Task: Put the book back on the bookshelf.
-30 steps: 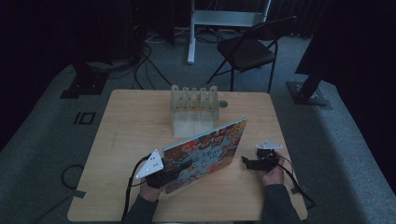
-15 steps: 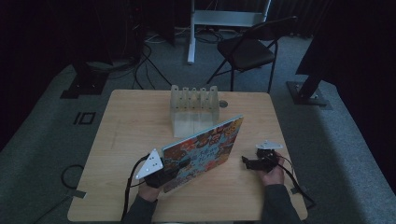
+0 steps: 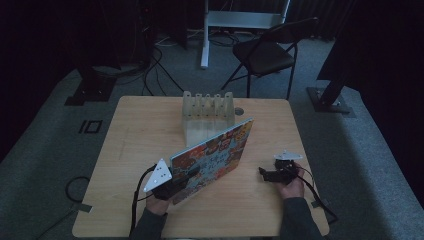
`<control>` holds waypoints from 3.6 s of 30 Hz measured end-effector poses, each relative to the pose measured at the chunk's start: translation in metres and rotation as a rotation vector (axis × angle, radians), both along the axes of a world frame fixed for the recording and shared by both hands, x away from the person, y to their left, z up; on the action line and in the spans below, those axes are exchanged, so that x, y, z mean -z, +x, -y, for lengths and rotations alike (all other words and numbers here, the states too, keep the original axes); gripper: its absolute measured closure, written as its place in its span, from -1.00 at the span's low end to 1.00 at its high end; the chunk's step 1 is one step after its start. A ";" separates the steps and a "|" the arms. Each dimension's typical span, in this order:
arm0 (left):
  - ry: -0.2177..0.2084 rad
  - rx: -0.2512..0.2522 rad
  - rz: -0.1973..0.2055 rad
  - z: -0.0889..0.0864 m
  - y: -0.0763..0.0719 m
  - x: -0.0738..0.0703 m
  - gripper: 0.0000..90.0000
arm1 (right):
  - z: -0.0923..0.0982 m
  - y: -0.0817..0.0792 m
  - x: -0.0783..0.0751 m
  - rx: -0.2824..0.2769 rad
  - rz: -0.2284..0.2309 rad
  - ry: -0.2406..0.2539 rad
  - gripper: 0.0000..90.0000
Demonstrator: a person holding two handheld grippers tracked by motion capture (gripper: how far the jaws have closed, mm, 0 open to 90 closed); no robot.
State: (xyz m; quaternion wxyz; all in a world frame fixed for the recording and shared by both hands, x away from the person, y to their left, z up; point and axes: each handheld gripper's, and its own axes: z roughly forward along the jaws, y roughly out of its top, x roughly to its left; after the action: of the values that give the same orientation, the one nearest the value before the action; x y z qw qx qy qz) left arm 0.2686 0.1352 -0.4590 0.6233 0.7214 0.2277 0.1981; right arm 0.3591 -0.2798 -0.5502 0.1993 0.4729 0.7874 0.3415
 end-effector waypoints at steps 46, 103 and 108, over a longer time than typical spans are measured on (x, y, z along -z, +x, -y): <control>-0.051 -0.186 -0.007 -0.028 0.006 -0.004 0.80 | 0.000 0.000 0.000 0.000 0.000 0.000 -0.71; -0.062 -0.379 -0.011 -0.050 0.004 -0.007 0.80 | 0.000 0.000 0.000 0.000 0.000 0.000 -0.71; -0.066 -0.400 -0.009 -0.049 0.004 -0.006 0.80 | 0.000 0.000 0.000 0.000 0.000 0.001 -0.71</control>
State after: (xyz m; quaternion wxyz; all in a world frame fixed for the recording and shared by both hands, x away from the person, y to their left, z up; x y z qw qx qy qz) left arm 0.2727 0.1846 -0.4530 0.5939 0.6418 0.3755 0.3072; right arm 0.3591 -0.2798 -0.5503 0.1991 0.4729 0.7874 0.3417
